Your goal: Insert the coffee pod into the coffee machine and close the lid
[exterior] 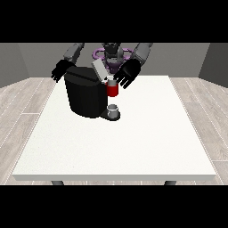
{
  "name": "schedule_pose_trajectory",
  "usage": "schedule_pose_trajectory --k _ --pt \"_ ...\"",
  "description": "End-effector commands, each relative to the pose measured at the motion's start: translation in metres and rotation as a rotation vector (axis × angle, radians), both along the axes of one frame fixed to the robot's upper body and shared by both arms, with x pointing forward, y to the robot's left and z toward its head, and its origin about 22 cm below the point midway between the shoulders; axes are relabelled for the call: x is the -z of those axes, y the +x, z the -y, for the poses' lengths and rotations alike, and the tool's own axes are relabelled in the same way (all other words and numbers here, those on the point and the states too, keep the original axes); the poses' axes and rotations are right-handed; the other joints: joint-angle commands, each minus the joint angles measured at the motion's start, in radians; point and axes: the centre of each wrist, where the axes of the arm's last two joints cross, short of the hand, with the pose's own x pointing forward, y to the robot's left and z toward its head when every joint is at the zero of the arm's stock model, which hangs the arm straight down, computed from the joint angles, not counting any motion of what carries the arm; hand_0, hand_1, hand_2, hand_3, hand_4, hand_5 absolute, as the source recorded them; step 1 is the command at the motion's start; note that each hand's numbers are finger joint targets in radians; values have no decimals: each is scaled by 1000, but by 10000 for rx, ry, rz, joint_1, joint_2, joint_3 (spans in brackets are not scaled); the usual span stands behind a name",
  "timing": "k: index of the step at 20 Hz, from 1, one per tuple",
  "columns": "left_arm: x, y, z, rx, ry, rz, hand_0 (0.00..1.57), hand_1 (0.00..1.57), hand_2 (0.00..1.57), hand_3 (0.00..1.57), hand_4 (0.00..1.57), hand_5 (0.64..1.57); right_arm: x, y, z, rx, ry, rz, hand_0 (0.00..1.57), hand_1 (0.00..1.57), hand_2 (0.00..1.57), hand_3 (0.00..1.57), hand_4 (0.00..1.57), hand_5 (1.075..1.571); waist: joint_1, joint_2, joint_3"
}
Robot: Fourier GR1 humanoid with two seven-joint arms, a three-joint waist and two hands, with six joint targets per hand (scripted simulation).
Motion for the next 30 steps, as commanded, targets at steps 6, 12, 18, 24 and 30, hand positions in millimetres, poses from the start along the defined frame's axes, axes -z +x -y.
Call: schedule_pose_trajectory --k 6,12,18,24,30 --pt "-22 0 1 53 196 257 1018 1018 1086 904 369 1571 4 4 5 133 -121 493 0 0 0 0 465 1571 124 249 -5" --pt "-17 -1 5 724 1388 -10 0 0 0 0 0 1571 6 8 12 326 65 172 0 0 0 0 375 1571 315 279 -4" --pt "19 -3 2 609 1455 -298 0 0 0 0 0 1571 13 -5 -4 200 -133 -280 0 0 0 0 387 1571 287 -234 -10" --pt "-11 0 7 543 1216 -564 0 0 0 0 0 1571 14 -1 -12 284 81 -369 0 0 0 0 363 1571 325 -567 -8" --pt "42 -8 -8 362 543 -1119 0 0 0 0 0 1571 35 -24 30 267 253 -984 0 0 0 0 387 1571 430 -1424 -10"
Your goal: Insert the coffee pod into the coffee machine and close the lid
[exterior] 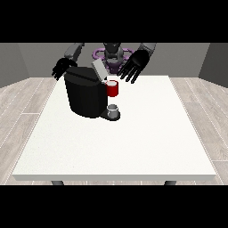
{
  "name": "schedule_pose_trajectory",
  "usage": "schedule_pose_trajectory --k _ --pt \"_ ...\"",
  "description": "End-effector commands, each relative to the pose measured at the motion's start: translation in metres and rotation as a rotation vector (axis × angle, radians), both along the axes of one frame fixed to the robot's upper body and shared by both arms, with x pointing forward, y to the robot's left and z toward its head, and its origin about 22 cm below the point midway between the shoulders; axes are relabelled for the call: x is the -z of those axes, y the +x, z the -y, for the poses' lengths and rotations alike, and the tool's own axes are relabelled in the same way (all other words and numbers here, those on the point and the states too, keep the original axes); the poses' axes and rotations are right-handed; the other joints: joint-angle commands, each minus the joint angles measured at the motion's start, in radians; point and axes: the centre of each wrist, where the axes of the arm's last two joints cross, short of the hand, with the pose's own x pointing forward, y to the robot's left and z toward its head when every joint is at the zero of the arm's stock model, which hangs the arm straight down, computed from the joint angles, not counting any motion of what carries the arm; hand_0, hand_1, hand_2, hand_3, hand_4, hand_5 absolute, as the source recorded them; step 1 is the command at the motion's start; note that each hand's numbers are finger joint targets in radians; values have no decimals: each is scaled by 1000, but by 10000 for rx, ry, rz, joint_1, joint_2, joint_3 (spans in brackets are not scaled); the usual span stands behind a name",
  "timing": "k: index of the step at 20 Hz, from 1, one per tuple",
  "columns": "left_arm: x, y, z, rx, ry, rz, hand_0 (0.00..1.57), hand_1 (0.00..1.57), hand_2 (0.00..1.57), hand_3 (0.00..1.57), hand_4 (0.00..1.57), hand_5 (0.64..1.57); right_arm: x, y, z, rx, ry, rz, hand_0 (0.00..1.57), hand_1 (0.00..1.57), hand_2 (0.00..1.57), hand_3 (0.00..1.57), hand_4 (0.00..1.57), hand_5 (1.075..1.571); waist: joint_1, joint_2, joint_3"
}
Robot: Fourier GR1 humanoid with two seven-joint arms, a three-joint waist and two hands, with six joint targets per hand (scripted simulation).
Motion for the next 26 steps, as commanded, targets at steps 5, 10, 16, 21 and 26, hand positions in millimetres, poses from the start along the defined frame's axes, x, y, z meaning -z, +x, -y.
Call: schedule_pose_trajectory --k 5,10,16,21,26 --pt "55 -6 6 -280 -3615 -1185 0 0 0 0 0 1571 18 -18 22 611 379 -699 0 0 0 0 398 1571 691 -1470 -11" --pt "121 -24 6 -203 -6893 -1986 0 0 0 0 237 1571 39 -42 30 777 -115 -1257 0 0 0 0 492 1571 1350 -2673 -17" --pt "202 -67 -4 -404 -8168 -2730 0 0 0 0 0 1571 12 -37 43 -306 -389 -1191 0 0 0 0 370 1571 2039 -3628 -14" --pt "214 -73 9 -924 -9185 -3615 0 0 0 0 90 1571 -21 -19 39 -798 -840 -567 0 0 0 0 0 1571 2663 -4094 -5" --pt "238 -95 6 -721 -10090 -3890 0 0 0 0 0 1571 -30 -15 34 -1673 -985 -744 0 0 0 0 0 1571 3138 -4095 -6"
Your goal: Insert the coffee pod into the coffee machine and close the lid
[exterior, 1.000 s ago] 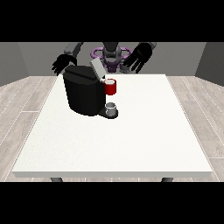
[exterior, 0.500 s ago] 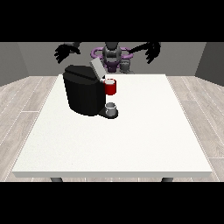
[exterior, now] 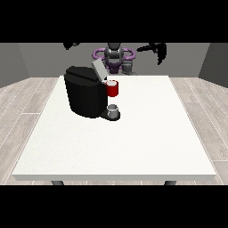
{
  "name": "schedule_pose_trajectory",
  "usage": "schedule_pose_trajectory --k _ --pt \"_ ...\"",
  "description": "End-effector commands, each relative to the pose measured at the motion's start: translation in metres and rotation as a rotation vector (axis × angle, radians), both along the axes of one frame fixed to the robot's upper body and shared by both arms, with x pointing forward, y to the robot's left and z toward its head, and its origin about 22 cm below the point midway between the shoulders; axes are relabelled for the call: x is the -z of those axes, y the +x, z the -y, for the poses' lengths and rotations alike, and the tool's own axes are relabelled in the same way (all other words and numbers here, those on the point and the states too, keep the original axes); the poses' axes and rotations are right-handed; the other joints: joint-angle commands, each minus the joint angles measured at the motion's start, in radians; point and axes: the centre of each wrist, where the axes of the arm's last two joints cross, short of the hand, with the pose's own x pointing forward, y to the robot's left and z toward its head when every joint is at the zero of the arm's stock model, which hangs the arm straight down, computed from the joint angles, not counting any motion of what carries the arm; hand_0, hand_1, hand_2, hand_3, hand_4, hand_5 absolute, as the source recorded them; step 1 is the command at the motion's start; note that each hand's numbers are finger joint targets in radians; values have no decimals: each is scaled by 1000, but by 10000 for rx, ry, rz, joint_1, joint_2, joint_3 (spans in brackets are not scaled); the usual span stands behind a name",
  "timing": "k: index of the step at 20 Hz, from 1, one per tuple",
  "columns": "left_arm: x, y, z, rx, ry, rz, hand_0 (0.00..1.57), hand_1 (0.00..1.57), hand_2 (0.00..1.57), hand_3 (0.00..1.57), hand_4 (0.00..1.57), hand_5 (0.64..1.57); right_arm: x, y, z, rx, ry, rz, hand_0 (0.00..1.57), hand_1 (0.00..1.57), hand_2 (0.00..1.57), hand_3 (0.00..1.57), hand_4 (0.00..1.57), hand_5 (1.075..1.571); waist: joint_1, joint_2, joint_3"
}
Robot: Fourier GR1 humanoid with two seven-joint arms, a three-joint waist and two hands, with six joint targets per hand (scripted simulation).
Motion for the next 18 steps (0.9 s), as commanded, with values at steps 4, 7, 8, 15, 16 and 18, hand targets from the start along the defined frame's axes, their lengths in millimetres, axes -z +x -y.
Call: schedule_pose_trajectory --k 4,7,8,15,16,18 --pt "36 -36 23 328 -1216 -353 0 0 0 0 135 1571 5 3 0 -508 -690 -178 0 0 0 0 0 1571 1115 -200 6" --pt "14 -27 9 198 -1405 327 0 0 0 0 0 1571 -23 24 -13 -846 -927 628 0 0 0 0 238 1571 990 672 4" --pt "14 -32 4 77 -1325 518 0 0 0 0 0 1571 -27 25 -11 -1005 -1011 572 0 0 0 0 215 1571 972 677 4" --pt "-8 -40 12 22 -1455 848 0 0 0 0 0 1571 -26 42 -24 -1135 -304 531 0 0 0 0 0 1571 1151 1225 5" --pt "1 -49 16 85 -1712 805 0 0 0 0 0 1571 -13 38 -18 -1017 -232 730 0 0 0 0 0 1571 1150 1307 6" --pt "-9 -50 19 177 -1671 710 0 0 0 0 0 1571 -19 51 -26 -790 -345 362 0 0 0 0 0 1571 1478 1362 5"
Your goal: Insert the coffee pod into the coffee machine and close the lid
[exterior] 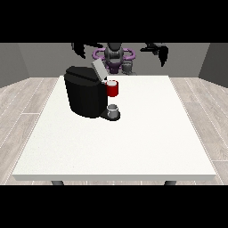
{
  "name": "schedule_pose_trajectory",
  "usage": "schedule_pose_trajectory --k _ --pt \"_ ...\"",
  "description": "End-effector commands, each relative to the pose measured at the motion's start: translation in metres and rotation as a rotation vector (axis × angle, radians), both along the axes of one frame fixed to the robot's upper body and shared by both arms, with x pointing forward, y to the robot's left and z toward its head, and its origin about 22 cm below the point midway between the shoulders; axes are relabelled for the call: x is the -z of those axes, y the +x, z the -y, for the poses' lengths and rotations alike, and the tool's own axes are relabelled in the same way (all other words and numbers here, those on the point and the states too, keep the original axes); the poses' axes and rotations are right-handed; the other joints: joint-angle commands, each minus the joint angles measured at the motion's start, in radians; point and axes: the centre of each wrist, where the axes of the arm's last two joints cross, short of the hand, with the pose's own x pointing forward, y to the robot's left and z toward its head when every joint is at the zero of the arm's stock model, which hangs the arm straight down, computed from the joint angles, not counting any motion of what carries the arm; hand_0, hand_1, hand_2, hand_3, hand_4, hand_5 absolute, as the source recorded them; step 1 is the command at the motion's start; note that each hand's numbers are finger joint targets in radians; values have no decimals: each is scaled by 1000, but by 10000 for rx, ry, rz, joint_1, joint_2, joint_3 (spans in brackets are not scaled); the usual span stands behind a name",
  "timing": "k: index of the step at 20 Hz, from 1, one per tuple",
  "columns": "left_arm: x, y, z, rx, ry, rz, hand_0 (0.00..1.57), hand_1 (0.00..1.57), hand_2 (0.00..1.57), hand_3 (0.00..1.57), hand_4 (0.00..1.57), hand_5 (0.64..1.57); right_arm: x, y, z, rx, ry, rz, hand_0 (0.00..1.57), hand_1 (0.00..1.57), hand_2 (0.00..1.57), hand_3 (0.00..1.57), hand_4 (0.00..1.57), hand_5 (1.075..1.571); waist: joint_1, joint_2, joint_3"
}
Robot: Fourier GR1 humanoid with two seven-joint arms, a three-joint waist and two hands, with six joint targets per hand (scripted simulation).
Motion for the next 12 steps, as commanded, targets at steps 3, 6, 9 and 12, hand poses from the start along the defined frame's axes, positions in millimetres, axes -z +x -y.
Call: schedule_pose_trajectory --k 3,6,9,12 --pt "-13 -11 4 -203 -322 419 0 0 0 0 0 1571 5 16 8 75 307 -114 0 0 0 0 0 1571 186 849 1" --pt "-36 -8 11 -153 -268 984 0 0 0 0 0 1571 -7 31 23 -19 289 423 0 0 0 0 0 1571 49 1250 1" --pt "-29 -20 -8 -603 -69 507 0 0 0 0 0 1571 -6 36 -12 -408 218 269 0 0 0 0 0 1571 -361 1210 -2" --pt "-28 -24 -31 -278 -1 1270 0 0 0 0 0 1571 -11 42 -9 -491 61 766 0 0 0 0 0 1571 -115 1949 -3"
